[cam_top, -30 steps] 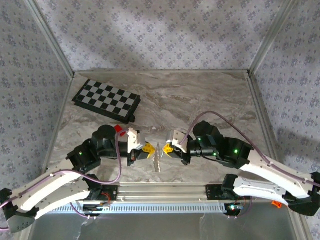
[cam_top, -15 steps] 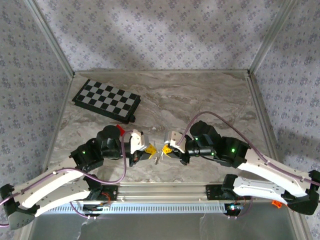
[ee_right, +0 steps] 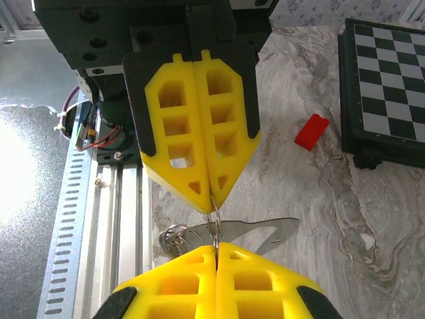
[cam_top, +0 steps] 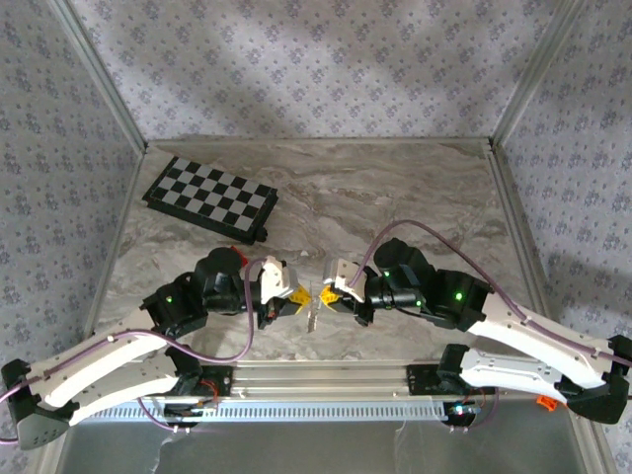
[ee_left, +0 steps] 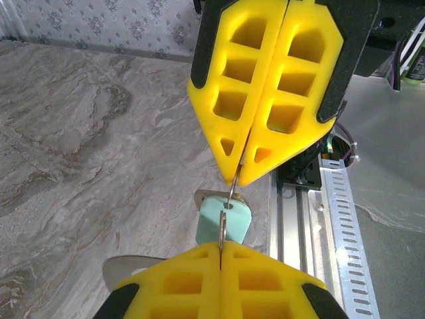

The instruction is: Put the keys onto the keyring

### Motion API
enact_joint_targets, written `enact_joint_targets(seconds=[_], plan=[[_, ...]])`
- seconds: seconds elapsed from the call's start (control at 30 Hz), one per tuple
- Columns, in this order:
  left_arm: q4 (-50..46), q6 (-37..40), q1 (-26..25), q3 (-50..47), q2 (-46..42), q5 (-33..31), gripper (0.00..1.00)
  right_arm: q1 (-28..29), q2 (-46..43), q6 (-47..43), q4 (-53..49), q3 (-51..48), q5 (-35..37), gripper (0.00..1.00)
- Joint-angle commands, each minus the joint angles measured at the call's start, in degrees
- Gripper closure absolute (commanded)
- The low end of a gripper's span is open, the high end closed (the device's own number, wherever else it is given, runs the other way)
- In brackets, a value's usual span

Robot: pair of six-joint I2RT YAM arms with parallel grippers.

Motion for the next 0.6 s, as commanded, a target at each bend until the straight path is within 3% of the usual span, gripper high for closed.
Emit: enact_joint_targets(seconds=[0.0, 0.57], plan=[[1.27, 1.18, -0.39, 1.82, -0.34, 0.04, 1.00, 0.04, 0.18, -0.79, 1.03, 0.83, -1.24, 1.00], [1.50, 1.32, -0.38, 1.57, -0.32, 0.13, 1.00, -0.95, 0.80, -1.14, 2.11, -0.12, -1.85, 1.00]])
